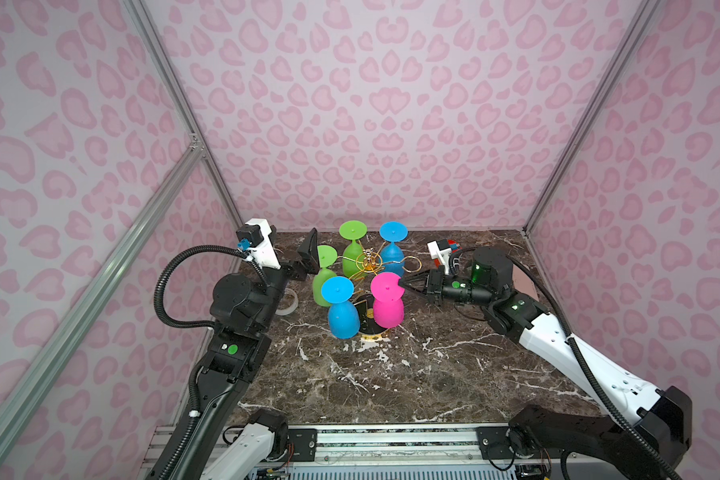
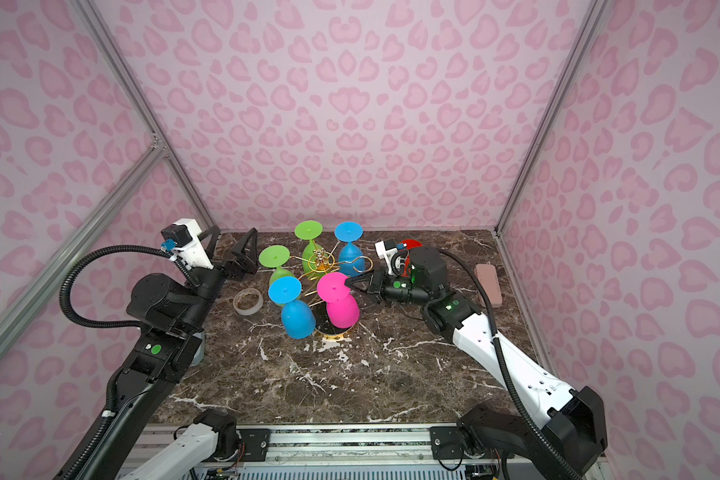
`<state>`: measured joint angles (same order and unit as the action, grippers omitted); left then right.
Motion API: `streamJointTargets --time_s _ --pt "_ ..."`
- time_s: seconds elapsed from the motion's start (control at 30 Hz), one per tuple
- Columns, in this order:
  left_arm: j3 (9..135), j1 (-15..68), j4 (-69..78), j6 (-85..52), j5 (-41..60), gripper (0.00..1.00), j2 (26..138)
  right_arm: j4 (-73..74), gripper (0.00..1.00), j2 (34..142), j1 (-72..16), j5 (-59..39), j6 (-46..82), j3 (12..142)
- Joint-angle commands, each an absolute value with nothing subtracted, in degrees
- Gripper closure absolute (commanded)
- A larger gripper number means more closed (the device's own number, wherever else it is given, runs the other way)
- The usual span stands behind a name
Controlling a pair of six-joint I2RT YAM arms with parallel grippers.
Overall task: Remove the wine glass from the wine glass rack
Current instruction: 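Close the right gripper on the pink glass base disc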
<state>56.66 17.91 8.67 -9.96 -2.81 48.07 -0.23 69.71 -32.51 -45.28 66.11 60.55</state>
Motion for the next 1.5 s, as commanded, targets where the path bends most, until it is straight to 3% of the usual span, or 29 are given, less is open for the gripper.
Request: streamJointTargets --time_s 0.0,1.47 --pt "56.4 17.9 9.7 -9.8 -2.5 0.01 47.8 2.5 1.0 69.5 -32.4 -46.2 66.8 60.5" --pt "56.1 17.8 9.7 -9.7 -3.1 0.01 47.2 0.1 1.0 72.5 -34.5 -43.3 65.2 65.6"
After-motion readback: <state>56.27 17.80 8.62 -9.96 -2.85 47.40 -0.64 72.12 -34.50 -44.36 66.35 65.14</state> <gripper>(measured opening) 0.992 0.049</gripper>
